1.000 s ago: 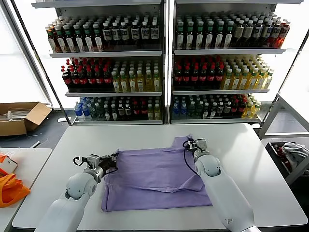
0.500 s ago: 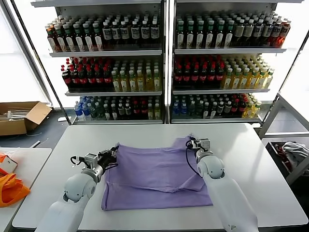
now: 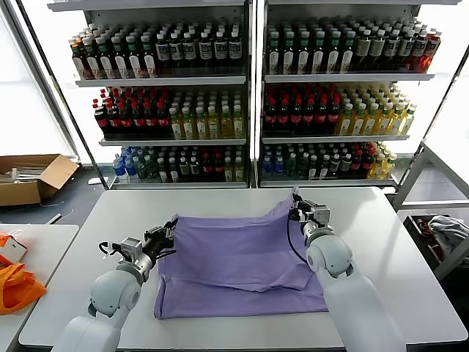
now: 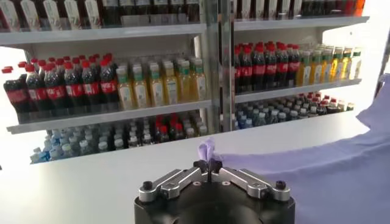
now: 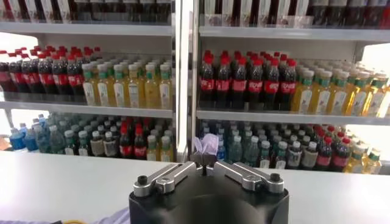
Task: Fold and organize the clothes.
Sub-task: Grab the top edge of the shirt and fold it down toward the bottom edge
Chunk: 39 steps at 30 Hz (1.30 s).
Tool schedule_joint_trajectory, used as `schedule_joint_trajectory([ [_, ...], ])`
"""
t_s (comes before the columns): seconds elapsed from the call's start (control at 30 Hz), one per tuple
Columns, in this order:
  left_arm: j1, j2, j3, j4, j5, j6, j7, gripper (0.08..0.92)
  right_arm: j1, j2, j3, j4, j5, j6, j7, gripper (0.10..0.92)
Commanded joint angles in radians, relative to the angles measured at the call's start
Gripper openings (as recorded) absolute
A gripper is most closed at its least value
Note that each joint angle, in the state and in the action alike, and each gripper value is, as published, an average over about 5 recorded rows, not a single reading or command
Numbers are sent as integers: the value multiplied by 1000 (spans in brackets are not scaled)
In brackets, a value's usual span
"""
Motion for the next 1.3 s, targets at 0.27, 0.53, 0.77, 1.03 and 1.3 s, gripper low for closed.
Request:
schedule_joint_trajectory([
  [0.27,183,-19,-36,-152,49,-28,-32,84,-403,-15,130,339,-26,-16,74,108],
  [0.53,278,-13,-64,-218,59,-21,-28,84,-528,17,166,379,-53,-6,97,108],
  [0.77,342,-41,-79,-237,99,-32,-23,84,-601,33,157,389,-80,20,93,108],
  [1.03,382,-62,-82,-230,147,-37,-12,84,-618,29,150,377,-92,37,94,108],
  [1.3,425,-73,-92,-255,189,-34,1,84,-619,15,144,373,-98,32,92,108],
])
